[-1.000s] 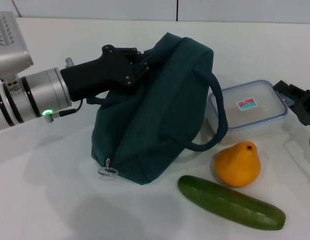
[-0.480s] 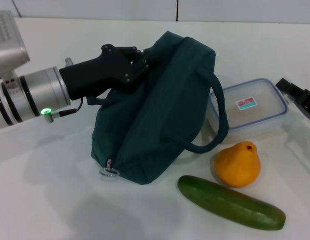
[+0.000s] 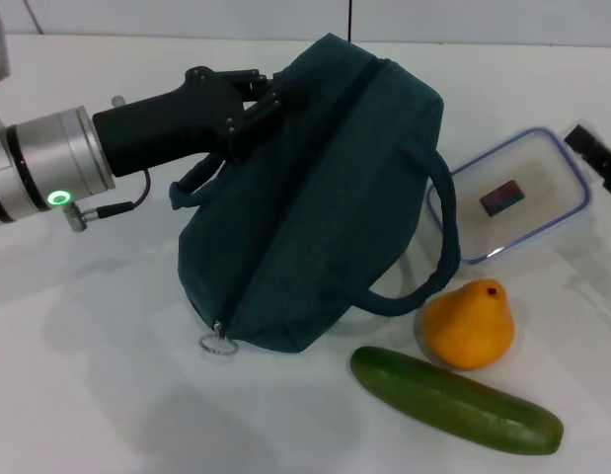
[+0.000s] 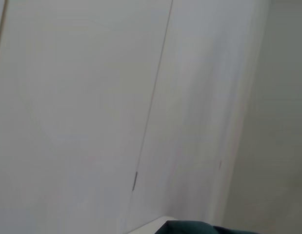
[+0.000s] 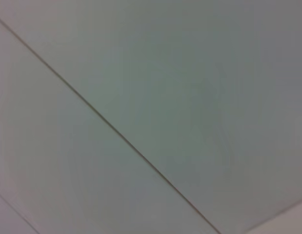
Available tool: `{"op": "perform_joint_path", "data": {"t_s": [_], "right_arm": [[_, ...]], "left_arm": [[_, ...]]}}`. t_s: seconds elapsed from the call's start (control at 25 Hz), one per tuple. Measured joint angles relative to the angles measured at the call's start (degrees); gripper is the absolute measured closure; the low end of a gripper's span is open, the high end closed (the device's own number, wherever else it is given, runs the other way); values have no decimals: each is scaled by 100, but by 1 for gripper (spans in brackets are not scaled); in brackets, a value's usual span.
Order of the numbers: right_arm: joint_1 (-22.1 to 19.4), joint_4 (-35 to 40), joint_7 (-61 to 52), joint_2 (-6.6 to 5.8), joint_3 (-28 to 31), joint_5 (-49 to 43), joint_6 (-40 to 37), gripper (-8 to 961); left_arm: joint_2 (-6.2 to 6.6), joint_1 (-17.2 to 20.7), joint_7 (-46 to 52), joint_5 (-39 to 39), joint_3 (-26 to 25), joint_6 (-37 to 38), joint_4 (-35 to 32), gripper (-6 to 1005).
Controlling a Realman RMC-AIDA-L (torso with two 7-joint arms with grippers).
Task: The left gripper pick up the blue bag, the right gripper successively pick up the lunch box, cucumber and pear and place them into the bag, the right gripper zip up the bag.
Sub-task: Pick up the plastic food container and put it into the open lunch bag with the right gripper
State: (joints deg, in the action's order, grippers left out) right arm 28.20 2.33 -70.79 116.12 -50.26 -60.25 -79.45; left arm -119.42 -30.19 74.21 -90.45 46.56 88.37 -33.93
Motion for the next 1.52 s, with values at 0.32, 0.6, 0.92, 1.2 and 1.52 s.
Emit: {"op": "perform_joint_path", "data": {"t_s": [0.32, 0.6, 0.92, 1.2, 1.52], "right_arm": [[-45, 647, 28, -41, 30, 19, -606, 856], [362, 1033, -9, -39, 35, 130, -913, 857], [1049, 1351, -222, -15, -12, 327, -1474, 857], [1821, 1380, -421, 5, -367, 333, -1583, 852], [1504, 1397, -449, -5, -749, 350, -1562, 846]], "left_arm": [[-26, 21, 83, 2, 10, 44, -173, 879], [-42, -130, 71, 2, 38, -123, -138, 879], [-49, -272, 25, 2, 292, -545, -51, 879], [-55, -344, -43, 92, 493, -634, 3, 880], [-46, -362, -54, 141, 548, -711, 23, 883]]}}
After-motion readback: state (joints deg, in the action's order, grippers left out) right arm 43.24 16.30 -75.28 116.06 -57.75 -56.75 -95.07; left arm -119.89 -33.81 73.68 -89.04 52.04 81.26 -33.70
